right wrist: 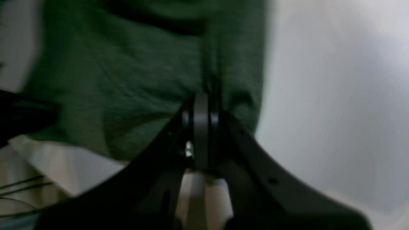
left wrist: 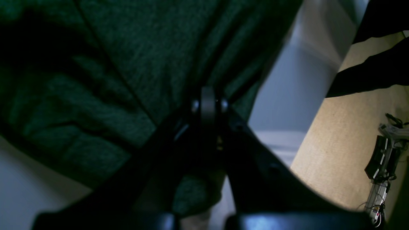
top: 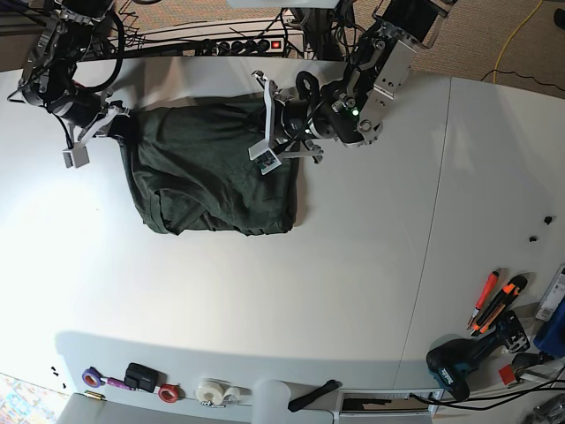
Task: Layout the t-shirt on the table in an organized manner, then fold the t-shirt properly
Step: 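Hold the bundle edge with the left gripper while the right gripper releases, then grasp the bundle with both grippers and press it flat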
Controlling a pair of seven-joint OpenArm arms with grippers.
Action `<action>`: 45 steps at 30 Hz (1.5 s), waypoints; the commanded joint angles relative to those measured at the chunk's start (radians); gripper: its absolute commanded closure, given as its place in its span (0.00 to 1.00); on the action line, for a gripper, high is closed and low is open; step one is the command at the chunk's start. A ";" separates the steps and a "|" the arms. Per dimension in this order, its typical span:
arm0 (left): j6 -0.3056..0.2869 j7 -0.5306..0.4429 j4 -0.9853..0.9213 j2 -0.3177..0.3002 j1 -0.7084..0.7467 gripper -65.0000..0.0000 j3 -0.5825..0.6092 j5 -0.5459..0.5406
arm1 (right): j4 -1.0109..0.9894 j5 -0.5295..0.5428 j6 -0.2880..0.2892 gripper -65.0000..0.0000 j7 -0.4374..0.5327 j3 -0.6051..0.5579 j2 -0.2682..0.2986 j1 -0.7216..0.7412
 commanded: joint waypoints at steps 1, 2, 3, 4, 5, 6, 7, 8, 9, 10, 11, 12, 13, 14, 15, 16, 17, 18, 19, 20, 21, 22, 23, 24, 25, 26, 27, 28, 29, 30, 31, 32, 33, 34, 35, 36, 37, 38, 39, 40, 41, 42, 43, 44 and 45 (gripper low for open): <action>-0.001 -0.007 0.013 0.007 -0.011 1.00 -0.001 -0.003 | 0.004 -0.024 0.005 1.00 0.026 0.006 0.028 0.013; -0.001 -0.007 0.013 0.007 -0.011 1.00 -0.001 -0.003 | -0.003 -0.043 0.005 1.00 0.036 0.006 0.035 0.020; -0.001 -0.007 0.013 0.007 -0.010 1.00 -0.001 -0.003 | -0.010 -0.055 0.005 1.00 0.042 0.006 0.042 0.024; 0.000 -0.007 0.013 0.007 -0.010 1.00 -0.001 -0.003 | -0.017 -0.065 0.005 1.00 0.046 0.007 0.048 0.032; 0.000 -0.007 0.013 0.007 -0.010 1.00 -0.001 -0.003 | -0.025 -0.074 0.005 1.00 0.051 0.006 0.055 0.038; -0.001 -0.007 0.013 0.007 -0.011 1.00 -0.001 -0.003 | -0.034 -0.082 0.005 1.00 0.056 0.007 0.062 0.047; -0.001 -0.007 0.013 0.007 -0.010 1.00 -0.001 -0.003 | -0.040 -0.094 0.005 1.00 0.062 0.007 0.071 0.053; -0.001 -0.007 0.013 0.007 -0.010 1.00 -0.001 -0.003 | -0.042 -0.098 0.005 1.00 0.064 0.006 0.076 0.060; -0.001 -0.007 0.013 0.007 -0.010 1.00 -0.001 -0.003 | -0.043 -0.103 0.005 1.00 0.069 0.007 0.084 0.064; -0.001 -0.007 0.013 0.007 -0.011 1.00 -0.001 -0.003 | -0.043 -0.105 0.005 1.00 0.077 0.007 0.090 0.067; -0.001 -0.008 0.013 0.007 -0.011 1.00 -0.001 -0.003 | -0.043 -0.104 0.005 1.00 0.085 0.007 0.096 0.069; -0.001 -0.008 0.013 0.007 -0.011 1.00 -0.001 -0.003 | -0.043 -0.103 0.005 1.00 0.093 0.007 0.104 0.069; -0.001 -0.013 0.013 0.007 -0.011 1.00 -0.001 -0.003 | -0.042 -0.093 0.005 1.00 0.103 0.007 0.109 0.069; -0.004 -0.026 0.014 0.007 -0.011 1.00 -0.001 -0.008 | -0.042 -0.071 0.005 1.00 0.109 0.007 0.118 0.069; -0.014 -0.037 0.018 0.007 -0.011 1.00 -0.001 -0.027 | -0.042 -0.042 0.005 1.00 0.110 0.007 0.128 0.069; -0.033 -0.043 0.029 0.007 -0.014 1.00 -0.001 -0.060 | -0.042 -0.006 0.005 1.00 0.111 0.010 0.140 0.069; -0.050 -0.043 0.048 0.007 -0.016 1.00 -0.001 -0.096 | -0.041 0.030 0.005 1.00 0.111 0.011 0.153 0.070; -0.062 -0.045 0.073 0.007 -0.018 1.00 -0.001 -0.129 | -0.039 0.063 0.005 1.00 0.110 0.012 0.166 0.070; -0.072 -0.046 0.102 0.007 -0.023 1.00 -0.001 -0.154 | -0.038 0.093 0.005 1.00 0.107 0.016 0.175 0.074; -0.084 -0.051 0.133 0.007 -0.028 1.00 -0.001 -0.165 | -0.038 0.114 0.005 1.00 0.101 0.024 0.179 0.082; -0.084 -0.055 0.163 0.007 -0.033 1.00 -0.001 -0.166 | -0.038 0.130 0.005 1.00 0.090 0.034 0.177 0.094; -0.083 -0.066 0.190 0.007 -0.039 1.00 -0.001 -0.164 | -0.038 0.145 0.005 1.00 0.079 0.040 0.174 0.104; -0.079 -0.080 0.207 0.007 -0.047 1.00 -0.001 -0.157 | -0.038 0.158 0.005 1.00 0.075 0.040 0.174 0.113; -0.071 -0.100 0.211 0.008 -0.058 1.00 -0.001 -0.142 | -0.038 0.163 0.005 1.00 0.075 0.040 0.170 0.125; -0.048 -0.119 0.207 0.008 -0.067 1.00 0.000 -0.120 | -0.038 0.161 0.005 1.00 0.074 0.039 0.165 0.137; -0.020 -0.142 0.196 0.008 -0.072 1.00 -0.001 -0.088 | -0.038 0.160 0.005 1.00 0.073 0.039 0.155 0.150; 0.003 -0.164 0.174 0.008 -0.079 1.00 -0.001 -0.052 | -0.038 0.153 0.005 1.00 0.073 0.037 0.146 0.162; 0.016 -0.183 0.142 0.008 -0.087 1.00 -0.001 -0.026 | -0.038 0.140 0.005 1.00 0.073 0.027 0.137 0.178; 0.022 -0.204 0.105 0.008 -0.100 1.00 0.000 -0.010 | -0.038 0.120 0.005 1.00 0.075 0.013 0.129 0.193; 0.028 -0.219 0.064 0.008 -0.115 1.00 -0.001 -0.010 | -0.038 0.101 0.005 1.00 0.078 -0.006 0.121 0.209; 0.031 -0.226 0.027 0.011 -0.133 1.00 -0.001 -0.013 | -0.039 0.085 0.005 1.00 0.083 -0.029 0.116 0.222; 0.034 -0.225 -0.005 0.016 -0.153 1.00 0.000 -0.019 | -0.039 0.074 0.005 1.00 0.090 -0.058 0.113 0.236; 0.040 -0.224 -0.030 0.026 -0.171 1.00 -0.001 -0.018 | -0.039 0.064 0.005 1.00 0.102 -0.090 0.114 0.246; 0.053 -0.225 -0.052 0.035 -0.190 1.00 0.000 -0.018 | -0.039 0.048 0.005 1.00 0.117 -0.123 0.114 0.259; 0.058 -0.225 -0.074 0.047 -0.209 1.00 -0.001 -0.018 | -0.039 0.028 0.005 1.00 0.127 -0.156 0.114 0.274; 0.060 -0.225 -0.094 0.058 -0.227 1.00 -0.001 -0.018 | -0.039 0.006 0.005 1.00 0.135 -0.191 0.114 0.286; 0.060 -0.224 -0.117 0.071 -0.244 1.00 -0.001 -0.018 | -0.040 -0.015 0.005 1.00 0.143 -0.224 0.113 0.296; 0.060 -0.225 -0.145 0.083 -0.260 1.00 -0.001 -0.018 | -0.042 -0.037 0.005 1.00 0.154 -0.256 0.113 0.306; 0.060 -0.224 -0.175 0.097 -0.276 1.00 -0.001 -0.018 | -0.050 -0.058 0.005 1.00 0.164 -0.284 0.112 0.315; 0.059 -0.224 -0.210 0.111 -0.290 1.00 -0.001 -0.019 | -0.063 -0.084 0.005 1.00 0.174 -0.306 0.109 0.325; 0.059 -0.224 -0.244 0.125 -0.303 1.00 -0.001 -0.018 | -0.085 -0.101 0.005 1.00 0.183 -0.323 0.107 0.333; 0.058 -0.224 -0.277 0.138 -0.314 1.00 -0.001 -0.018 | -0.116 -0.109 0.005 1.00 0.195 -0.335 0.108 0.340; 0.052 -0.224 -0.309 0.151 -0.322 1.00 -0.001 -0.018 | -0.152 -0.115 0.005 1.00 0.198 -0.343 0.108 0.348; 0.051 -0.224 -0.337 0.159 -0.331 1.00 -0.001 -0.018 | -0.194 -0.117 0.005 1.00 0.201 -0.348 0.107 0.359; 0.048 -0.224 -0.364 0.163 -0.337 1.00 -0.001 -0.018 | -0.238 -0.120 0.005 1.00 0.203 -0.348 0.104 0.371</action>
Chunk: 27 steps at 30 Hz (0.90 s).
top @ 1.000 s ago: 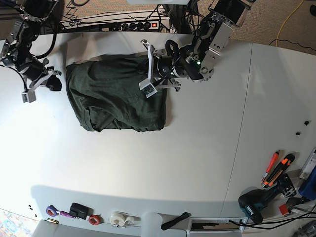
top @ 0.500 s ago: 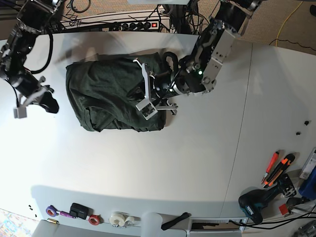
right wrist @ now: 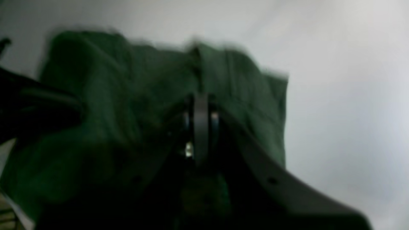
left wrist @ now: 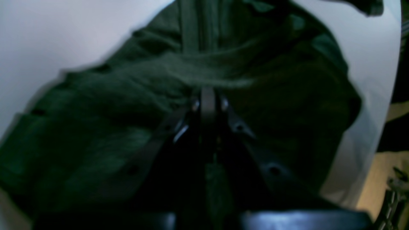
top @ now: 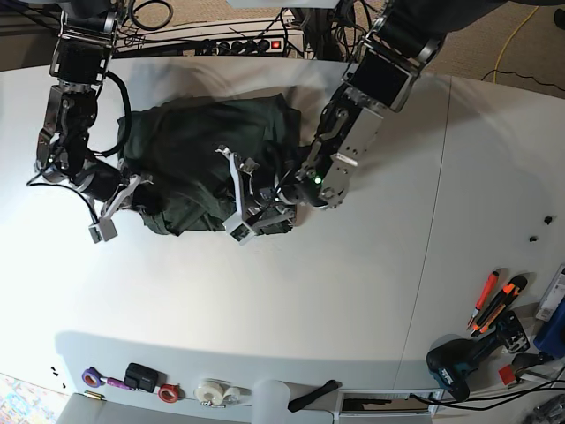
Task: Layout the t-shirt on the table in an organized manner, then fold the t-shirt properly
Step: 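Grasp the bundle with both grippers and press it flat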
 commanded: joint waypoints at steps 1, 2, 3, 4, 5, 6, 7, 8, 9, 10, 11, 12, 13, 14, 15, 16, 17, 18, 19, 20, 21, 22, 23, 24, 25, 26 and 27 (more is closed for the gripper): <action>-0.006 -0.021 -0.004 0.013 -0.030 1.00 -0.001 -0.015 | -0.023 0.019 0.002 1.00 0.021 0.005 0.014 0.034; -0.005 -0.021 -0.021 0.013 -0.032 1.00 -0.001 -0.008 | -0.064 0.019 0.002 1.00 0.022 0.006 0.014 0.048; -0.001 -0.021 -0.034 0.012 -0.034 1.00 -0.001 0.008 | -0.102 0.018 0.002 1.00 0.024 0.006 0.014 0.061; 0.012 -0.021 -0.043 0.011 -0.034 1.00 -0.001 0.035 | -0.135 0.011 0.002 1.00 0.028 0.007 0.015 0.074; 0.038 -0.021 -0.046 0.010 -0.034 1.00 -0.001 0.059 | -0.163 -0.003 0.002 1.00 0.034 0.007 0.014 0.089; 0.063 -0.021 -0.046 0.008 -0.034 1.00 -0.001 0.082 | -0.182 -0.021 0.002 1.00 0.040 0.007 0.014 0.101; 0.079 -0.021 -0.046 0.007 -0.034 1.00 -0.001 0.099 | -0.193 -0.035 0.002 1.00 0.051 0.007 0.014 0.110; 0.096 -0.022 -0.046 0.005 -0.034 1.00 -0.001 0.117 | -0.199 -0.051 0.002 1.00 0.063 0.007 0.014 0.117; 0.111 -0.021 -0.046 0.005 -0.036 1.00 -0.001 0.129 | -0.200 -0.062 0.002 1.00 0.072 0.007 0.014 0.124; 0.129 -0.022 -0.046 0.004 -0.037 1.00 -0.001 0.139 | -0.200 -0.069 0.002 1.00 0.078 0.007 0.014 0.130; 0.143 -0.023 -0.046 0.005 -0.037 1.00 -0.001 0.150 | -0.200 -0.075 0.002 1.00 0.082 0.007 0.014 0.136; 0.156 -0.025 -0.046 0.005 -0.039 1.00 -0.001 0.157 | -0.200 -0.077 0.002 1.00 0.084 0.007 0.014 0.143; 0.162 -0.027 -0.045 0.005 -0.039 1.00 -0.001 0.163 | -0.200 -0.078 0.002 1.00 0.084 0.007 0.014 0.147; 0.162 -0.034 -0.045 0.005 -0.039 1.00 -0.001 0.163 | -0.200 -0.077 0.002 1.00 0.085 0.007 0.014 0.150; 0.161 -0.043 -0.045 0.005 -0.039 1.00 -0.001 0.163 | -0.200 -0.076 0.002 1.00 0.087 0.007 0.014 0.151; 0.155 -0.057 -0.043 0.005 -0.039 1.00 -0.001 0.156 | -0.200 -0.071 0.002 1.00 0.091 0.007 0.014 0.151; 0.138 -0.066 -0.037 0.005 -0.039 1.00 -0.001 0.137 | -0.200 -0.055 0.002 1.00 0.091 0.009 0.015 0.151; 0.112 -0.067 -0.024 0.005 -0.039 1.00 -0.001 0.103 | -0.200 -0.034 0.002 1.00 0.089 0.015 0.014 0.151; 0.078 -0.067 -0.005 0.005 -0.040 1.00 -0.001 0.065 | -0.200 -0.010 0.002 1.00 0.088 0.023 0.014 0.151; 0.044 -0.067 0.019 0.005 -0.040 1.00 -0.001 0.021 | -0.199 0.016 0.002 1.00 0.088 0.036 0.014 0.152; 0.014 -0.066 0.046 0.005 -0.040 1.00 -0.002 -0.023 | -0.197 0.040 0.002 1.00 0.088 0.053 0.014 0.152; -0.009 -0.065 0.076 0.005 -0.040 1.00 -0.001 -0.061 | -0.190 0.058 0.002 1.00 0.087 0.074 0.014 0.152; -0.029 -0.060 0.107 0.005 -0.040 1.00 -0.002 -0.085 | -0.182 0.069 0.002 1.00 0.084 0.098 0.014 0.152; -0.045 -0.050 0.138 0.005 -0.039 1.00 -0.001 -0.101 | -0.171 0.078 0.002 1.00 0.080 0.124 0.015 0.152; -0.063 -0.035 0.167 0.005 -0.039 1.00 -0.001 -0.109 | -0.158 0.088 0.002 1.00 0.077 0.152 0.017 0.152; -0.082 -0.016 0.195 0.005 -0.039 1.00 -0.001 -0.108 | -0.145 0.100 0.002 1.00 0.072 0.180 0.019 0.152; -0.096 0.005 0.219 0.005 -0.039 1.00 -0.001 -0.108 | -0.131 0.122 0.002 1.00 0.062 0.208 0.023 0.151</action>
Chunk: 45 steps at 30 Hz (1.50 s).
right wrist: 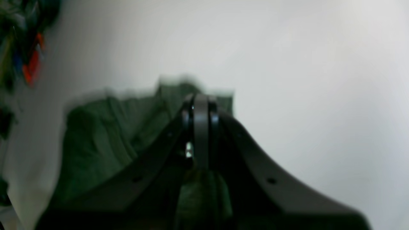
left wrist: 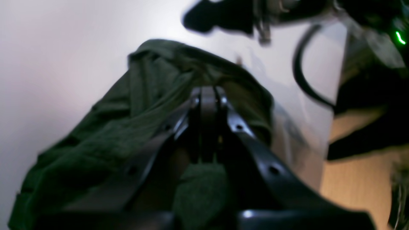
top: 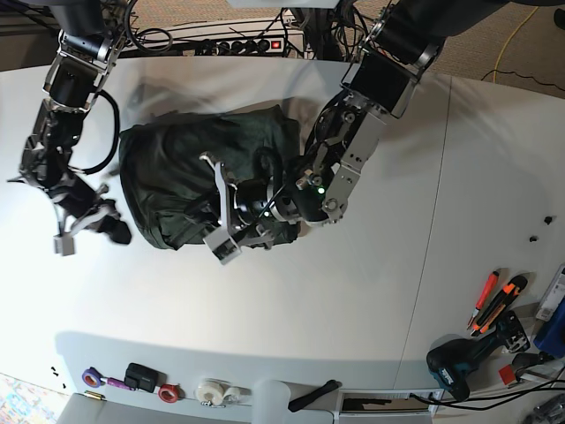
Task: Layout the t-shirt on the table in an organized manner, then fold the t-shirt properly
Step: 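Grasp the bundle with both grippers and press it flat, then drag the folded shirt bundle with the right gripper toward the table corner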
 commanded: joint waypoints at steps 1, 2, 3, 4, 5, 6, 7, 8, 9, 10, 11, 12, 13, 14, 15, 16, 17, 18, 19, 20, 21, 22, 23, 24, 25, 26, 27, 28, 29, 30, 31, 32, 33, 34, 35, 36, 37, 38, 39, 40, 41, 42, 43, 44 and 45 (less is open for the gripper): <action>-0.010 -0.003 0.040 0.010 -0.022 0.99 -0.002 -0.010 | 0.037 0.063 -0.001 1.00 0.001 0.031 0.030 0.024; -0.014 0.014 0.062 0.010 -0.022 0.96 -0.002 -0.010 | 0.054 0.122 -0.001 1.00 -0.037 0.051 0.036 0.024; -0.014 0.027 0.082 0.010 -0.022 0.95 -0.002 -0.009 | 0.074 0.191 -0.001 1.00 -0.090 0.069 0.040 0.024; -0.014 0.040 0.100 0.009 -0.022 0.95 -0.002 -0.008 | 0.100 0.254 -0.001 1.00 -0.152 0.080 0.040 0.024; -0.013 0.052 0.119 0.009 -0.022 0.95 -0.006 0.003 | 0.129 0.305 -0.001 1.00 -0.211 0.082 0.035 0.023; -0.010 0.056 0.135 0.010 -0.021 0.95 -0.014 0.020 | 0.163 0.349 -0.001 1.00 -0.262 0.079 0.027 0.020; -0.010 0.056 0.150 0.009 -0.021 0.95 -0.026 0.040 | 0.198 0.380 -0.001 1.00 -0.296 0.075 0.014 0.015; -0.010 0.057 0.163 0.008 -0.021 0.95 -0.043 0.057 | 0.236 0.395 -0.001 1.00 -0.310 0.068 -0.003 0.006; -0.010 0.058 0.175 0.006 -0.021 0.95 -0.065 0.068 | 0.276 0.395 -0.001 1.00 -0.311 0.058 -0.025 -0.005; -0.010 0.068 0.183 0.007 -0.021 0.95 -0.092 0.074 | 0.314 0.388 -0.001 1.00 -0.310 0.044 -0.048 -0.018; -0.010 0.077 0.188 0.007 -0.021 0.95 -0.122 0.078 | 0.350 0.364 -0.001 1.00 -0.306 0.026 -0.073 -0.031; -0.010 0.085 0.191 0.006 -0.021 0.95 -0.154 0.079 | 0.380 0.335 -0.001 1.00 -0.301 0.003 -0.100 -0.047; -0.011 0.094 0.191 0.006 -0.021 0.95 -0.185 0.079 | 0.402 0.308 -0.001 1.00 -0.293 -0.023 -0.124 -0.063; -0.011 0.102 0.191 0.004 -0.020 0.96 -0.216 0.079 | 0.419 0.283 -0.001 1.00 -0.282 -0.051 -0.145 -0.080; -0.011 0.105 0.191 -0.003 -0.019 0.97 -0.242 0.078 | 0.431 0.257 -0.001 1.00 -0.277 -0.080 -0.163 -0.098; -0.011 0.108 0.191 -0.016 -0.019 0.98 -0.266 0.078 | 0.439 0.227 -0.001 1.00 -0.274 -0.106 -0.176 -0.115; -0.011 0.108 0.191 -0.035 -0.019 0.99 -0.285 0.078 | 0.445 0.193 -0.001 1.00 -0.268 -0.127 -0.186 -0.132; -0.011 0.107 0.191 -0.058 -0.019 1.00 -0.303 0.078 | 0.446 0.159 -0.001 1.00 -0.255 -0.143 -0.192 -0.150; -0.012 0.107 0.191 -0.082 -0.019 1.00 -0.318 0.077 | 0.446 0.119 -0.001 1.00 -0.231 -0.153 -0.196 -0.167; -0.014 0.106 0.191 -0.110 -0.019 1.00 -0.330 0.077 | 0.446 0.077 -0.001 1.00 -0.196 -0.158 -0.199 -0.187; -0.014 0.104 0.191 -0.138 -0.019 1.00 -0.337 0.073 | 0.446 0.039 -0.001 1.00 -0.161 -0.160 -0.200 -0.205; -0.014 0.103 0.191 -0.166 -0.019 1.00 -0.343 0.063 | 0.446 0.006 -0.001 1.00 -0.127 -0.160 -0.201 -0.223; -0.014 0.100 0.191 -0.195 -0.019 1.00 -0.343 0.045 | 0.446 -0.014 -0.001 1.00 -0.100 -0.160 -0.201 -0.240; -0.013 0.097 0.191 -0.220 -0.019 1.00 -0.342 0.024 | 0.446 -0.025 -0.001 1.00 -0.080 -0.160 -0.201 -0.254; -0.013 0.097 0.191 -0.239 -0.019 1.00 -0.342 0.005 | 0.446 -0.029 -0.001 1.00 -0.072 -0.160 -0.201 -0.266; -0.013 0.097 0.191 -0.257 -0.019 1.00 -0.342 -0.008 | 0.446 -0.040 -0.001 1.00 -0.072 -0.160 -0.207 -0.273; -0.012 0.097 0.191 -0.268 -0.019 1.00 -0.342 -0.014 | 0.446 -0.060 -0.001 1.00 -0.068 -0.160 -0.215 -0.279; -0.011 0.098 0.191 -0.275 -0.019 1.00 -0.342 -0.014 | 0.446 -0.089 -0.001 1.00 -0.064 -0.160 -0.227 -0.284; -0.011 0.098 0.191 -0.276 -0.019 1.00 -0.342 -0.013 | 0.446 -0.131 -0.001 1.00 -0.055 -0.160 -0.238 -0.288; -0.011 0.098 0.191 -0.275 -0.019 1.00 -0.342 -0.013 | 0.445 -0.175 -0.001 1.00 -0.044 -0.160 -0.249 -0.293; -0.011 0.098 0.191 -0.275 -0.019 1.00 -0.342 -0.014 | 0.445 -0.215 -0.001 1.00 -0.033 -0.160 -0.254 -0.298; -0.011 0.098 0.191 -0.272 -0.018 1.00 -0.342 -0.018 | 0.445 -0.248 -0.001 1.00 -0.029 -0.160 -0.256 -0.303; -0.011 0.097 0.191 -0.273 -0.017 1.00 -0.342 -0.027 | 0.445 -0.272 -0.007 1.00 -0.028 -0.159 -0.256 -0.307; -0.011 0.097 0.191 -0.273 -0.016 1.00 -0.342 -0.035 | 0.445 -0.286 -0.010 1.00 -0.028 -0.157 -0.250 -0.312; -0.011 0.098 0.191 -0.272 -0.014 1.00 -0.342 -0.040 | 0.445 -0.287 -0.011 1.00 -0.029 -0.157 -0.240 -0.317; -0.013 0.097 0.191 -0.272 -0.013 1.00 -0.342 -0.040 | 0.445 -0.287 -0.012 1.00 -0.029 -0.157 -0.222 -0.323; -0.013 0.097 0.191 -0.272 -0.013 1.00 -0.342 -0.040 | 0.445 -0.290 -0.012 1.00 -0.029 -0.157 -0.202 -0.329; -0.013 0.097 0.191 -0.272 -0.011 1.00 -0.342 -0.039 | 0.445 -0.300 -0.013 1.00 -0.029 -0.157 -0.177 -0.335; -0.013 0.097 0.191 -0.272 -0.011 1.00 -0.342 -0.039 | 0.445 -0.314 -0.013 1.00 -0.028 -0.157 -0.150 -0.343; -0.013 0.098 0.191 -0.272 -0.010 1.00 -0.342 -0.039 | 0.445 -0.319 -0.013 1.00 -0.026 -0.157 -0.122 -0.350; -0.012 0.097 0.191 -0.272 -0.006 1.00 -0.342 -0.040 | 0.445 -0.321 -0.013 1.00 -0.024 -0.157 -0.092 -0.356; -0.012 0.097 0.191 -0.272 -0.003 1.00 -0.342 -0.040 | 0.445 -0.320 -0.013 1.00 -0.016 -0.157 -0.063 -0.362; -0.013 0.096 0.191 -0.272 0.001 1.00 -0.342 -0.040 | 0.444 -0.321 -0.013 1.00 -0.011 -0.157 -0.035 -0.365; -0.014 0.096 0.191 -0.272 0.006 1.00 -0.342 -0.040 | 0.443 -0.325 -0.013 1.00 -0.009 -0.157 -0.008 -0.367; -0.014 0.091 0.191 -0.272 0.013 1.00 -0.342 -0.039 | 0.443 -0.335 -0.013 1.00 -0.009 -0.157 0.016 -0.367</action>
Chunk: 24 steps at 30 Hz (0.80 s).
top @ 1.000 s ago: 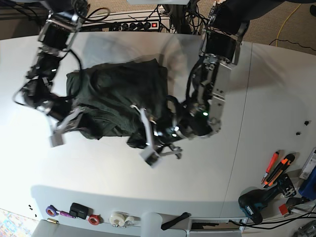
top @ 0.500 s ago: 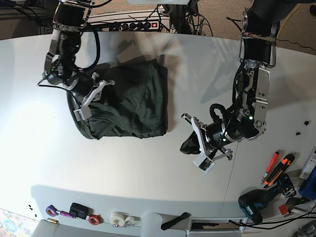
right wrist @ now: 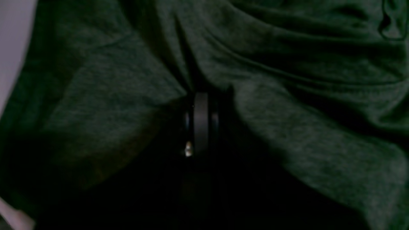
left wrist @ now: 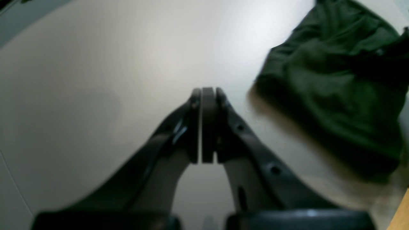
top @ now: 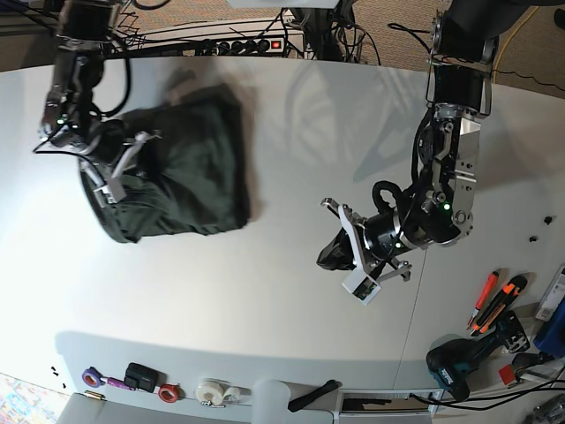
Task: Layout the t-shirt on the table in an organized manner, then fold the t-shirt properly
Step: 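Drag the folded shirt bundle with the right gripper toward the table corner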
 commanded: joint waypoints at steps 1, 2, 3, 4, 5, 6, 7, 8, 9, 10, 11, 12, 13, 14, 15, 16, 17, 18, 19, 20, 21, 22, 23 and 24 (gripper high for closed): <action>-0.004 -0.033 0.018 -0.002 -0.013 1.00 -0.003 -0.018 | 0.008 -0.030 0.001 1.00 -0.015 0.006 0.037 0.006; -0.003 -0.033 0.018 -0.001 -0.008 1.00 -0.003 -0.019 | 0.008 -0.041 0.001 1.00 -0.010 0.006 0.059 0.006; -0.003 -0.033 0.018 -0.001 -0.002 1.00 -0.003 -0.019 | 0.008 -0.055 -0.002 1.00 -0.003 0.006 0.081 0.006; -0.003 -0.033 0.018 -0.002 0.001 1.00 -0.003 -0.018 | 0.008 -0.072 -0.010 1.00 0.006 0.006 0.101 0.006; -0.003 -0.032 0.018 -0.002 0.003 1.00 -0.003 -0.018 | 0.008 -0.090 -0.023 1.00 0.013 0.006 0.121 0.006; -0.003 -0.032 0.018 -0.002 0.006 1.00 -0.003 -0.018 | 0.008 -0.106 -0.037 1.00 0.019 0.006 0.138 0.006; -0.003 -0.032 0.018 -0.002 0.006 1.00 -0.003 -0.018 | 0.008 -0.123 -0.048 1.00 0.024 0.007 0.156 0.006; -0.003 -0.032 0.018 -0.002 0.008 1.00 -0.003 -0.019 | 0.006 -0.138 -0.058 1.00 0.027 0.007 0.172 0.006; -0.003 -0.032 0.018 -0.002 0.009 1.00 -0.003 -0.019 | -0.004 -0.149 -0.068 1.00 0.032 0.007 0.188 0.006; -0.004 -0.032 0.018 -0.002 0.011 1.00 -0.003 -0.019 | -0.019 -0.153 -0.080 1.00 0.039 0.008 0.204 0.006; -0.004 -0.032 0.018 -0.002 0.014 1.00 -0.003 -0.019 | -0.042 -0.156 -0.086 1.00 0.044 0.008 0.220 0.006; -0.003 -0.032 0.018 -0.002 0.017 1.00 -0.003 -0.019 | -0.071 -0.156 -0.094 1.00 0.049 0.008 0.236 0.007; -0.003 -0.032 0.018 -0.002 0.019 1.00 -0.003 -0.018 | -0.105 -0.156 -0.102 1.00 0.056 0.008 0.250 0.007; -0.004 -0.032 0.018 -0.002 0.023 1.00 -0.003 -0.019 | -0.142 -0.156 -0.110 1.00 0.068 0.008 0.263 0.007; -0.004 -0.032 0.018 -0.002 0.025 1.00 -0.003 -0.019 | -0.182 -0.157 -0.118 1.00 0.080 0.008 0.275 0.007; -0.004 -0.032 0.018 -0.002 0.026 1.00 -0.003 -0.019 | -0.225 -0.156 -0.125 1.00 0.097 0.008 0.287 0.007; -0.005 -0.033 0.018 -0.002 0.028 1.00 -0.003 -0.020 | -0.267 -0.157 -0.132 1.00 0.111 0.008 0.298 0.010; -0.005 -0.032 0.018 -0.002 0.028 1.00 -0.003 -0.025 | -0.308 -0.157 -0.139 1.00 0.126 0.008 0.307 0.013; -0.005 -0.033 0.018 -0.001 0.028 1.00 -0.003 -0.026 | -0.346 -0.163 -0.149 1.00 0.135 0.008 0.314 0.015; -0.005 -0.033 0.018 -0.001 0.028 1.00 -0.003 -0.027 | -0.378 -0.174 -0.156 1.00 0.146 0.008 0.320 0.019; -0.005 -0.034 0.018 -0.001 0.028 1.00 -0.003 -0.026 | -0.407 -0.195 -0.169 1.00 0.148 0.012 0.322 0.025; -0.016 -0.034 0.018 -0.001 0.028 1.00 -0.003 -0.027 | -0.433 -0.211 -0.180 1.00 0.148 0.021 0.322 0.032; -0.033 -0.034 0.018 -0.001 0.028 1.00 -0.003 -0.029 | -0.454 -0.217 -0.193 1.00 0.148 0.033 0.322 0.036; -0.043 -0.034 0.018 -0.001 0.028 1.00 -0.003 -0.034 | -0.469 -0.216 -0.207 1.00 0.148 0.049 0.323 0.038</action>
